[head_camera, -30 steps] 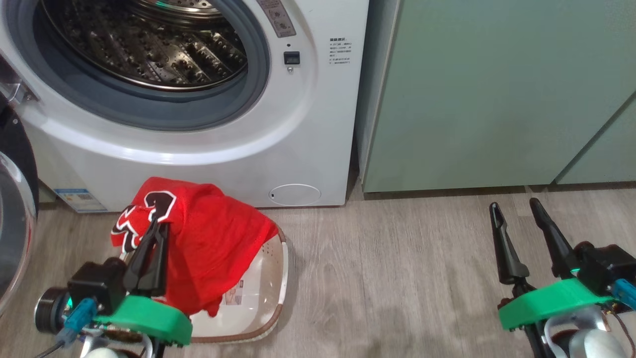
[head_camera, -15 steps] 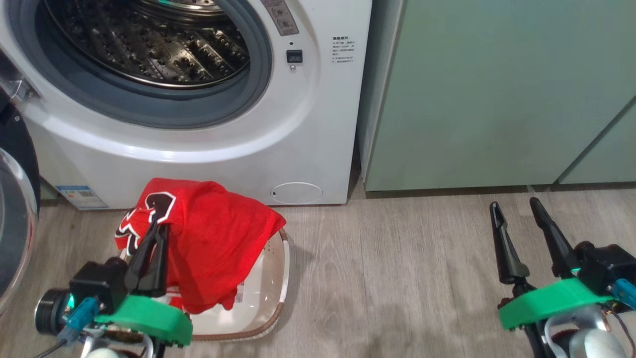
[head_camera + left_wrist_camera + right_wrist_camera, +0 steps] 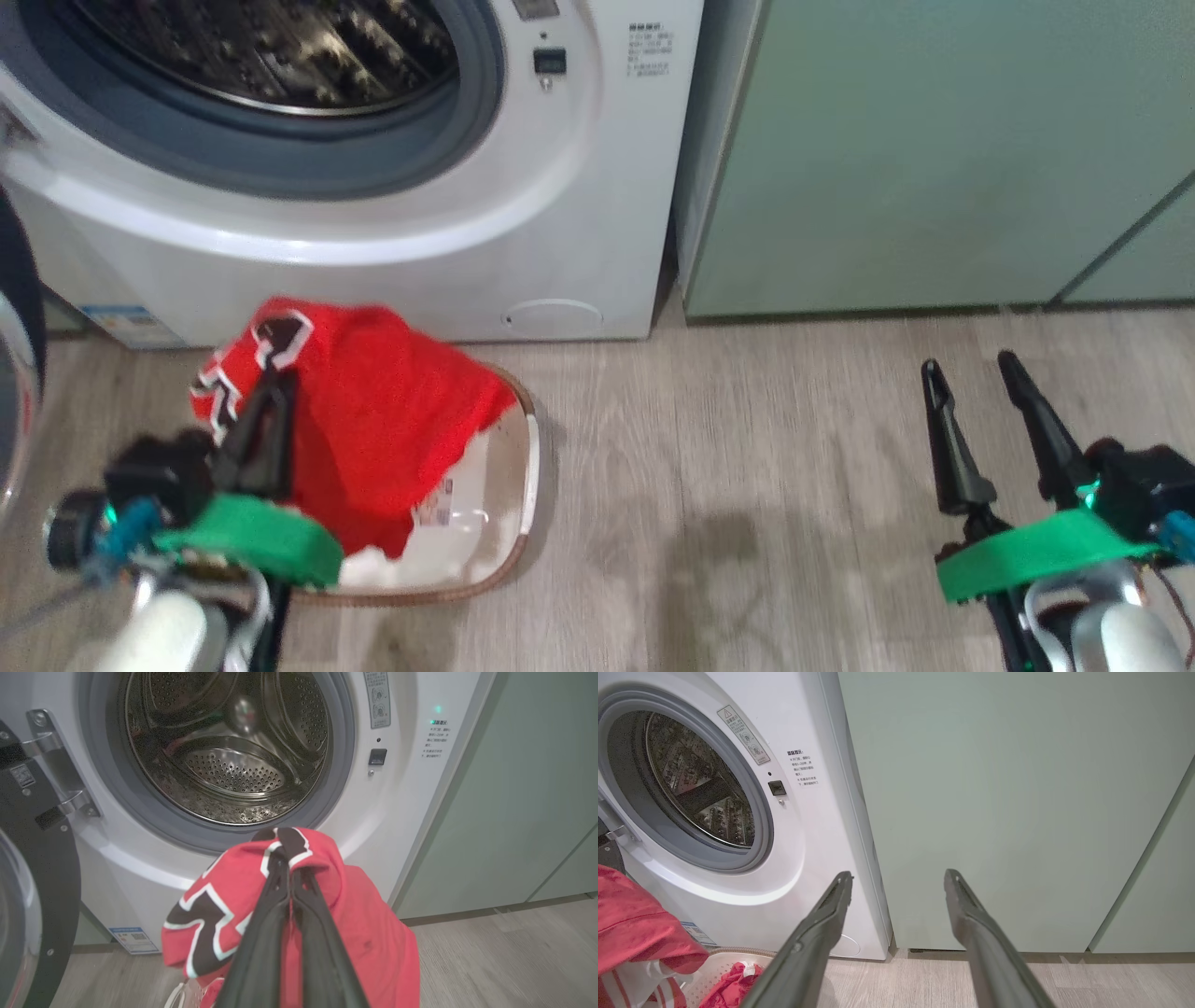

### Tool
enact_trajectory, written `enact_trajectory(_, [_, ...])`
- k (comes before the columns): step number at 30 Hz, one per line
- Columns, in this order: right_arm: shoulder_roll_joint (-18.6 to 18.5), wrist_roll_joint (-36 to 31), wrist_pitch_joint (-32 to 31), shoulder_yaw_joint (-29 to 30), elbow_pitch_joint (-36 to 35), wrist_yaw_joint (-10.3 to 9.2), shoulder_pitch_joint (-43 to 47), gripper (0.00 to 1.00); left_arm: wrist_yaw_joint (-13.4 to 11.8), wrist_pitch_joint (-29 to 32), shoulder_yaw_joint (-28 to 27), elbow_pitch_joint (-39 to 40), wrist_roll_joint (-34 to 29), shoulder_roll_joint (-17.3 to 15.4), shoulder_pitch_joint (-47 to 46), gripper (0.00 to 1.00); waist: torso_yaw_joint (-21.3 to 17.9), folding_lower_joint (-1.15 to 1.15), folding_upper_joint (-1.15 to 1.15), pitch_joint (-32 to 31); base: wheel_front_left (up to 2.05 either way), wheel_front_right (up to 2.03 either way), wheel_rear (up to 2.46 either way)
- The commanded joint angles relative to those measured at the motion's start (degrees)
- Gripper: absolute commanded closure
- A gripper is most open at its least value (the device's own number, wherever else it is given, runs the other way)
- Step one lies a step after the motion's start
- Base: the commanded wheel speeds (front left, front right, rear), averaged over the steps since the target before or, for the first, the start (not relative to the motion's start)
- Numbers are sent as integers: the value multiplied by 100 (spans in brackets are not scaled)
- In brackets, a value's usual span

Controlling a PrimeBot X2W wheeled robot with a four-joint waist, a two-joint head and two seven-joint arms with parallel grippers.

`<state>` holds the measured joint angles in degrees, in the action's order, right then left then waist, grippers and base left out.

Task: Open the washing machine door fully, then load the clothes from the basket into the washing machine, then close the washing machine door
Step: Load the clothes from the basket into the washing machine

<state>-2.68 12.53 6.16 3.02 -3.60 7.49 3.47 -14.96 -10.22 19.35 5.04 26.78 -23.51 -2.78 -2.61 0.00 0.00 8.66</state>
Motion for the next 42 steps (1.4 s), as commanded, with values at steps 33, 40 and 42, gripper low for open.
enact_trajectory(33, [-20,695,879,-866,345,0,-1837,0,1590,3133,-941,-3723,1404,-1605,-6577,100,-1032,0,0,3250,0,0,0])
enact_trajectory(40, [-20,895,882,-973,238,0,-1966,0,1424,3626,-1007,-3689,1367,-2004,-7154,100,-1288,0,0,3578,0,0,0])
enact_trajectory(42, [-20,938,883,-1005,221,0,-1998,0,1373,3584,-1003,-3635,1284,-2074,-7301,100,-1353,0,0,3643,0,0,0])
